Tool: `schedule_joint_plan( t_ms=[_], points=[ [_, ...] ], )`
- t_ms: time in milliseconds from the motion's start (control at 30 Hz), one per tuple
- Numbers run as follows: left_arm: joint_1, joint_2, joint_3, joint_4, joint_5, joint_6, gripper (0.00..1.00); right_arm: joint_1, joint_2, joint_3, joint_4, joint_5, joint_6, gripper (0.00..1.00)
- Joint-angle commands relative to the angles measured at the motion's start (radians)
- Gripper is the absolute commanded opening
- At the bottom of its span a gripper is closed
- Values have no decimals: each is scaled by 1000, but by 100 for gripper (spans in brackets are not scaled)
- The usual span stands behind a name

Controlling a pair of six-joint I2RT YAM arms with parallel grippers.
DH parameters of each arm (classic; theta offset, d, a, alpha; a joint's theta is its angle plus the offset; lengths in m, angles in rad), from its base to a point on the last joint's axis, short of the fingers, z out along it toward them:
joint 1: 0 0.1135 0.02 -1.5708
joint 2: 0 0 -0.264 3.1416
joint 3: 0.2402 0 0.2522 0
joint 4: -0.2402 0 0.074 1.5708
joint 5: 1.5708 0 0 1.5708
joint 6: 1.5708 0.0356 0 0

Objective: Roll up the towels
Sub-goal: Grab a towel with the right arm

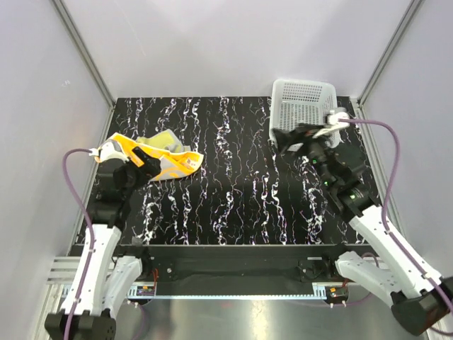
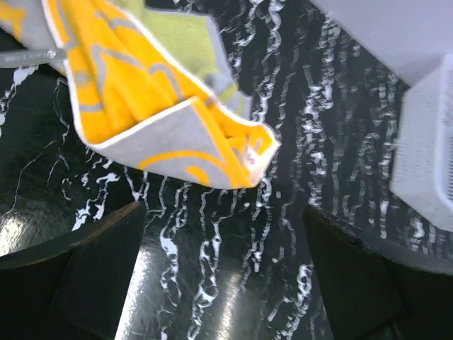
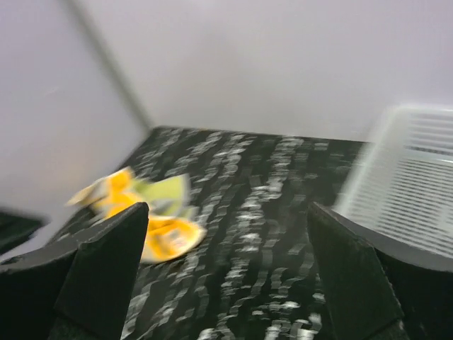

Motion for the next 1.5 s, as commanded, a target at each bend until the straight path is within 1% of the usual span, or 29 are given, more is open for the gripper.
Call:
schedule_joint_plan(
  t_ms=[0, 33, 67, 100, 133, 167, 200, 233, 267, 300, 333, 367, 400, 433, 467, 500, 533, 600, 667, 700, 767, 833, 1033, 1133, 1300, 1433, 1467],
  points=[
    [3, -39, 160, -119, 83, 13, 99, 164, 104, 133, -222, -109, 32, 100],
    [3, -30, 192, -144, 122, 50, 99, 164, 121, 143, -190, -235, 61, 100],
    [3, -4, 219, -164, 158, 76, 99, 164, 141, 132, -127, -285, 126, 100],
    [3, 8, 263, -221, 182, 97, 99, 162, 187, 102, -73, -268, 224, 100],
    [3, 16, 280, -259, 182, 119, 99, 162, 219, 80, -33, -233, 405, 100],
    [3, 17, 295, -298, 161, 125, 99, 164, 262, 86, 55, -329, 412, 100],
    [3, 7, 309, -351, 111, 152, 99, 190, 366, 118, 62, -365, 406, 100],
    [3, -9, 311, -374, 82, 169, 99, 217, 423, 171, -53, -354, 359, 100],
    [3, -47, 312, -394, 54, 185, 99, 292, 478, 292, -110, -287, 318, 100],
    [3, -71, 314, -433, -25, 196, 99, 323, 579, 345, -146, -261, 246, 100],
    [3, -94, 314, -444, -49, 209, 99, 343, 632, 394, -196, -244, 224, 100],
    [3, -133, 314, -450, -61, 225, 99, 357, 735, 482, -249, -238, 213, 100],
    [3, -147, 312, -454, -69, 252, 99, 359, 787, 524, -273, -244, 212, 100],
    [-6, -162, 306, -460, -110, 237, 99, 360, 837, 567, -318, -251, 208, 100],
    [-13, -188, 303, -464, -115, 234, 99, 360, 927, 637, -333, -259, 205, 97],
    [-12, -193, 306, -476, -123, 229, 99, 362, 966, 668, -343, -273, 202, 95],
    [-12, -194, 318, -491, -147, 216, 99, 359, 1001, 707, -337, -288, 205, 92],
    [-12, -193, 316, -513, -187, 197, 99, 360, 1092, 736, -311, -306, 216, 92],
    [-13, -185, 300, -505, -193, 200, 99, 360, 1147, 790, -287, -326, 225, 91],
    [-13, -179, 308, -534, -215, 188, 99, 360, 1205, 813, -286, -330, 227, 90],
    [-13, -180, 305, -536, -207, 190, 99, 359, 1282, 888, -300, -337, 224, 88],
    [-13, -193, 294, -514, -207, 180, 99, 360, 1328, 954, -307, -349, 219, 88],
    [-13, -301, 199, -416, -209, 163, 99, 362, 1445, 1049, -295, -395, 247, 84],
    [-13, -309, 196, -418, -230, 159, 99, 363, 1490, 1078, -294, -409, 253, 82],
    [-12, -303, 190, -410, -226, 159, 99, 385, 1542, 1124, -294, -426, 250, 79],
    [-12, -305, 185, -408, -226, 159, 99, 406, 1568, 1173, -316, -423, 241, 74],
    [-12, -305, 184, -407, -226, 159, 99, 409, 1572, 1175, -313, -423, 239, 71]
  ],
)
